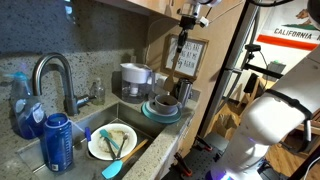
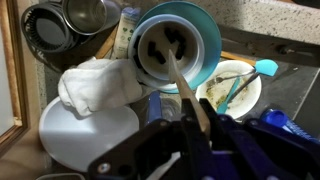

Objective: Remove the wooden spatula from the holder and place it inside the white bowl, stir the contents in the bowl using the spatula, place the spatula back in the holder

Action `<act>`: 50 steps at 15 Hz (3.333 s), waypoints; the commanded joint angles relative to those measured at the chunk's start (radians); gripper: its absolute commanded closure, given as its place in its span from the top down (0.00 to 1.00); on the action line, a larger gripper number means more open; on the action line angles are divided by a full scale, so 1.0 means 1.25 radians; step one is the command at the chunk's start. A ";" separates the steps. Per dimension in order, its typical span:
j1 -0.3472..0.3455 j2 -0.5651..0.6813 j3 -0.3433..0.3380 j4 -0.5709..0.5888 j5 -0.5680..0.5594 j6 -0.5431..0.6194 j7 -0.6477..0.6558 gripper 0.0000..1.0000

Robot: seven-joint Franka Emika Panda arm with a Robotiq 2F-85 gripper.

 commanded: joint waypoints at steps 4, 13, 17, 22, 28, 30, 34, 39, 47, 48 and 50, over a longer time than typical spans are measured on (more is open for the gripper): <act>-0.016 0.020 0.005 0.141 -0.026 -0.163 0.032 0.03; -0.057 0.038 -0.023 0.187 -0.120 -0.203 0.058 0.03; -0.075 0.058 -0.050 0.186 -0.139 -0.185 0.046 0.03; -0.086 0.095 -0.065 0.207 -0.143 -0.173 0.039 0.03; -0.094 0.145 -0.061 0.260 -0.141 -0.170 0.035 0.03; -0.096 0.160 -0.060 0.275 -0.139 -0.168 0.034 0.03; -0.101 0.185 -0.058 0.293 -0.138 -0.158 0.031 0.03; -0.106 0.212 -0.054 0.309 -0.135 -0.136 0.027 0.03; -0.106 0.241 -0.040 0.319 -0.130 -0.117 0.026 0.03; -0.107 0.243 -0.038 0.317 -0.129 -0.116 0.026 0.03; -0.108 0.246 -0.037 0.314 -0.127 -0.115 0.025 0.03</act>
